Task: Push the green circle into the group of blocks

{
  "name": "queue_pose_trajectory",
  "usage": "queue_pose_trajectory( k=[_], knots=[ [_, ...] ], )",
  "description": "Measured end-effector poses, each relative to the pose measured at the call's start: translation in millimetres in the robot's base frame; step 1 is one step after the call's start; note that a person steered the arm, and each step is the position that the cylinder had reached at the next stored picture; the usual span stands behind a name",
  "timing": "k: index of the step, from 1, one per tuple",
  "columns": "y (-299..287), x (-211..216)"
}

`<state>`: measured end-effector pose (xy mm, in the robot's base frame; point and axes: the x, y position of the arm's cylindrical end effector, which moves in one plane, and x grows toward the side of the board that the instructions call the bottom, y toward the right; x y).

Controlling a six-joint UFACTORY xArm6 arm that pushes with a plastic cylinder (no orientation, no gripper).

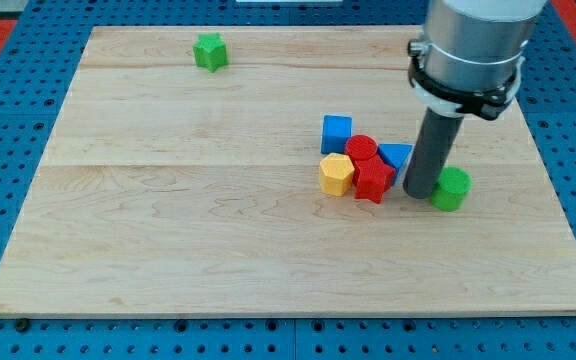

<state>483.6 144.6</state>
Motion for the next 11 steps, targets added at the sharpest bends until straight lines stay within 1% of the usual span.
queue_pose_trajectory(
  k=[1,2,3,4,6,7,9,11],
  knots=[
    [0,18],
    [-2,48],
    [53,41],
    [94,19],
    [26,16],
    [26,8],
    [22,6],
    [1,5]
  ],
)
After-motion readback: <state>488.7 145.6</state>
